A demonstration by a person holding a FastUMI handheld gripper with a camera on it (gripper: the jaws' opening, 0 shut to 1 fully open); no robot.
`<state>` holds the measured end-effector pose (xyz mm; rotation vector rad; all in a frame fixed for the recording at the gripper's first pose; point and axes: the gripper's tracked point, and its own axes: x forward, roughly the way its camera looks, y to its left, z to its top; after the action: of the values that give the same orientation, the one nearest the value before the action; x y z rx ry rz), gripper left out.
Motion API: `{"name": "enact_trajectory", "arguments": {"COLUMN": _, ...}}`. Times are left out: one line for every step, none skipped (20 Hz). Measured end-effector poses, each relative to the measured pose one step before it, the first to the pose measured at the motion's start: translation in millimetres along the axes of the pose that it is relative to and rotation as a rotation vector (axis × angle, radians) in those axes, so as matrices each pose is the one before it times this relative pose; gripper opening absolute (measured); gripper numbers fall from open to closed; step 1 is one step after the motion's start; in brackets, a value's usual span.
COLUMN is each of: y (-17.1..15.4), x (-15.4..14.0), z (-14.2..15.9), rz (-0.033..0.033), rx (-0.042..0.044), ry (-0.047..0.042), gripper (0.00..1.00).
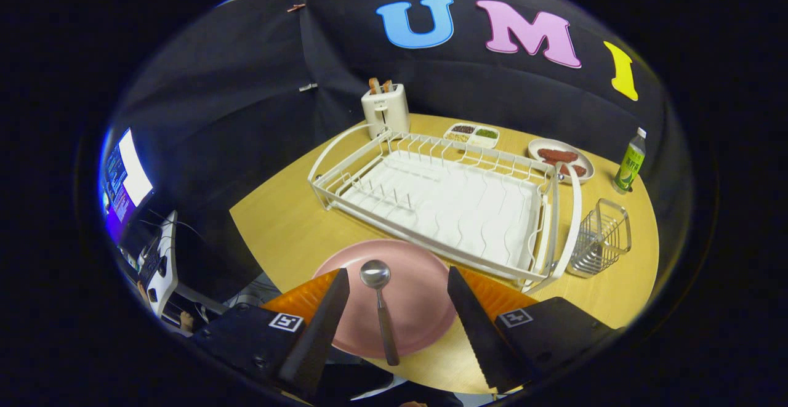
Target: Take the plate from the dish rack, then take the spoon from the basket and place it into the plate.
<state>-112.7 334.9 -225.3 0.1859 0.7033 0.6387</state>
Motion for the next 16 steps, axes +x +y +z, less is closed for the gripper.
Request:
{"name": "enact_trajectory", "arguments": {"y": -4.22, "x": -5.76, "z": 15.96, "rz": -0.01440, "rx": -0.00991, "ry": -0.03439, "gripper": 1.00}}
{"name": "enact_trajectory", "arguments": {"y": -6.05, "x": -5.45, "z": 17.41, "rz": -0.01933, "rx": -0.00814, "ry": -0.03860, "gripper": 0.99}}
{"name": "enact_trajectory", "arguments": {"y": -7.56, "x": -4.92, "z": 17.19, "rz": -0.02220, "rx": -0.00705, "ry": -0.03440, "gripper": 0.99}}
{"name": "enact_trajectory", "arguments": {"y": -9.77, "x": -5.85, "z": 15.98, "rz": -0.02445, "rx": -0.01150, "ry": -0.03046, "gripper": 0.99}}
{"name": "enact_trajectory", "arguments": {"y": -9.17, "x": -5.89, "z": 18.49, "rz": -0.01991, "rx": -0.01093, "ry": -0.03546, "gripper": 0.99}}
{"name": "enact_trajectory", "arguments": {"y": -9.35, "x": -6.80, "z": 17.36, "rz": -0.02197, "rx": -0.00971, "ry": -0.03497, "gripper": 0.99}}
{"name": "enact_trajectory", "arguments": {"y": -11.34, "x": -6.33, "z": 18.20, "rz": -0.01974, "rx": -0.00693, "ry": -0.03601, "gripper": 0.99}}
{"name": "enact_trajectory", "arguments": {"y": -12.85, "x": -8.24, "z": 17.45, "rz": -0.02627, "rx": -0.00649, "ry": -0.03476, "gripper": 0.99}}
{"name": "enact_trajectory", "arguments": {"y": -14.07, "x": -6.45, "z": 18.33, "rz": -0.02359, "rx": -0.00449, "ry": -0.03637, "gripper": 1.00}}
{"name": "enact_trajectory", "arguments": {"y": -12.73, "x": -6.24, "z": 16.55, "rz": -0.02531, "rx": -0.01266, "ry": -0.03648, "gripper": 0.99}}
{"name": "enact_trajectory", "arguments": {"y": -15.99, "x": -5.93, "z": 15.41, "rz": -0.02851, "rx": -0.02062, "ry": -0.03311, "gripper": 0.98}}
{"name": "enact_trajectory", "arguments": {"y": -15.61, "x": -6.39, "z": 13.85, "rz": -0.02553, "rx": -0.01987, "ry": -0.02924, "gripper": 0.98}}
{"name": "enact_trajectory", "arguments": {"y": -15.49, "x": -4.85, "z": 10.72, "rz": -0.02242, "rx": -0.01547, "ry": -0.02389, "gripper": 0.98}}
{"name": "enact_trajectory", "arguments": {"y": -12.99, "x": -4.93, "z": 10.20, "rz": -0.01653, "rx": -0.01032, "ry": -0.02109, "gripper": 0.98}}
{"name": "enact_trajectory", "arguments": {"y": -12.40, "x": -4.39, "z": 7.69, "rz": -0.01806, "rx": -0.00351, "ry": -0.01833, "gripper": 0.98}}
{"name": "enact_trajectory", "arguments": {"y": -11.39, "x": -3.36, "z": 6.96, "rz": -0.01173, "rx": 0.00265, "ry": -0.01632, "gripper": 0.98}}
